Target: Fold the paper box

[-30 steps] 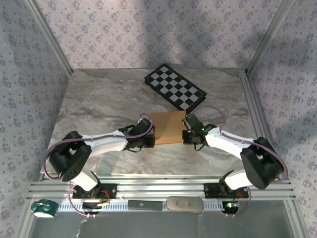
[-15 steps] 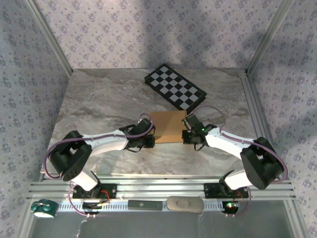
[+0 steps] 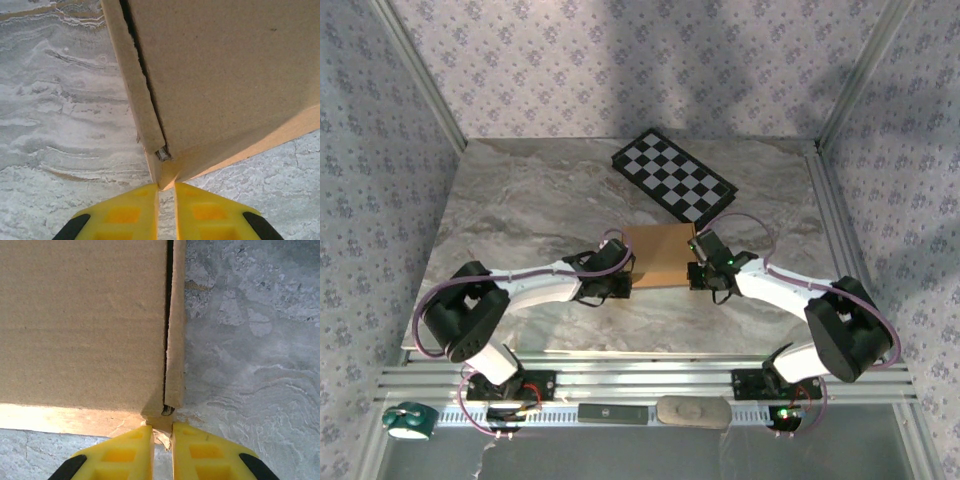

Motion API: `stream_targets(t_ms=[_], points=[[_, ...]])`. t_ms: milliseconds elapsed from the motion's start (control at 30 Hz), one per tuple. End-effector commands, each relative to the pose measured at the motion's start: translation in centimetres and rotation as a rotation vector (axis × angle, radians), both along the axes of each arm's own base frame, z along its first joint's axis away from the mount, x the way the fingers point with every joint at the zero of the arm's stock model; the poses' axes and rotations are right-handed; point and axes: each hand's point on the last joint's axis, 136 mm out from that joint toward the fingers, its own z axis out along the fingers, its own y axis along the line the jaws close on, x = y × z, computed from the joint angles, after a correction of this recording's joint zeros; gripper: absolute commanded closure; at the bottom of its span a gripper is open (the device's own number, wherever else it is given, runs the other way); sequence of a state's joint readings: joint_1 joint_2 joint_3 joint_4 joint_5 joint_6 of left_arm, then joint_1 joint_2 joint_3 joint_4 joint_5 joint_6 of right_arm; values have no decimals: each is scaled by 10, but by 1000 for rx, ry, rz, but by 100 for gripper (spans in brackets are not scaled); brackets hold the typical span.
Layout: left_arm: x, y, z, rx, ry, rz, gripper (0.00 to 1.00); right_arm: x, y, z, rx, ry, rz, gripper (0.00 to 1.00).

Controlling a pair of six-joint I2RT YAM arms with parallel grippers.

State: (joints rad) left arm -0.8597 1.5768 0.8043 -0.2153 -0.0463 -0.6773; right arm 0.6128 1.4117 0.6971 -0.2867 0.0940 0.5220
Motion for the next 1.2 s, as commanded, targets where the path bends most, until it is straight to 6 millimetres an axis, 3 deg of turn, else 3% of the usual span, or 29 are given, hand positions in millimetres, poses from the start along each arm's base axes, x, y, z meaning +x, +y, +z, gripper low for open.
stream_targets(t_ms=[0,367,733,833,933,1033,1167], points=[[4,-1,3,30,-18,-13,85,-5,-9,-13,-46,17,6,82],[9,-4,6,38,-30,-20,91,-4,-12,-14,-66,10,-7,83],[-4,13,65,-43,-66,27,60,-1,-12,-14,-63,8,-14,83],[8,21,85,-58,-63,65,57,-1,-11,-13,-61,8,-13,83],[33,27,93,-59,-47,92,56,0,-12,-13,-62,8,-14,83],[62,25,84,-12,-13,90,57,0,-11,-13,-61,9,-15,83],[92,4,66,32,12,42,57,0,-12,-15,-62,9,-19,83]])
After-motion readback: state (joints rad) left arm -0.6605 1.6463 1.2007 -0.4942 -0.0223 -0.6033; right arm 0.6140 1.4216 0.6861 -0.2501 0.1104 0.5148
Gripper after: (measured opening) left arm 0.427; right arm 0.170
